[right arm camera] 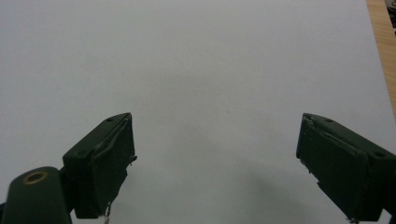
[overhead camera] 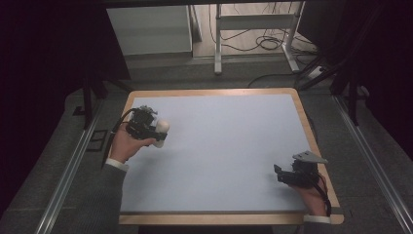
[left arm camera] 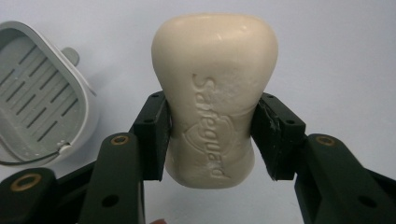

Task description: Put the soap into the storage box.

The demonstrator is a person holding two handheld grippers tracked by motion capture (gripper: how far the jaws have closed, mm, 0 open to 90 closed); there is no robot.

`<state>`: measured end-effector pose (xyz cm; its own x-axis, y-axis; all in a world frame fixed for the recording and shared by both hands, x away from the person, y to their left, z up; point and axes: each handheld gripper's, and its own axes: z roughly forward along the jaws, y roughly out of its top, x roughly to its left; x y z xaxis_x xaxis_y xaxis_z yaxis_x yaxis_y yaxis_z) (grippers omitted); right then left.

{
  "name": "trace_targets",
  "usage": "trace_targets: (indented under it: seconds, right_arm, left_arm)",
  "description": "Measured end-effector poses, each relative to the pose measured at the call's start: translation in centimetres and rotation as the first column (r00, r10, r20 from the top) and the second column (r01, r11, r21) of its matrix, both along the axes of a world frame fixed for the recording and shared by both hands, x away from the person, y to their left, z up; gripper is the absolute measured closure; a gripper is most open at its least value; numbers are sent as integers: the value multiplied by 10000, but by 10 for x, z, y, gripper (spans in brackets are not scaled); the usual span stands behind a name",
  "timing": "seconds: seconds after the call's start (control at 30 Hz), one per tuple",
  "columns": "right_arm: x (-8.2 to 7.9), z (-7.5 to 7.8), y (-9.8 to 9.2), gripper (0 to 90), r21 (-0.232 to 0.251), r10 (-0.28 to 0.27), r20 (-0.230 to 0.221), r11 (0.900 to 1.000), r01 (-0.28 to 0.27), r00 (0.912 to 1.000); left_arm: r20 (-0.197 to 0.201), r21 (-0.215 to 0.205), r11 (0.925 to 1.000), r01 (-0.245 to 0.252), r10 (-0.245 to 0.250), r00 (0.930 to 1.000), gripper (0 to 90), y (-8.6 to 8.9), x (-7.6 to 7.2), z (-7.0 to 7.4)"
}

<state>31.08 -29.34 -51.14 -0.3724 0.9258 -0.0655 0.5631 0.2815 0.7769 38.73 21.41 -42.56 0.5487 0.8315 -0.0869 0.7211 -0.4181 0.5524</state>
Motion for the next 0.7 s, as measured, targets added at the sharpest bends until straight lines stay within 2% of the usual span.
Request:
trace_targets:
  seconds: [0.43, 0.7]
  right_arm:
    - [1, 0, -2, 115, 89, -3, -8, 10000, 3, 10000]
    - [0, 2, -4, 115, 154, 10, 73, 9999, -11, 10000]
  left_arm:
    - [-198, -91, 9984, -556, 554, 9983, 499, 15, 20, 1]
    - [-306, 34, 9959, -903, 904, 9954, 499, 23, 31, -2]
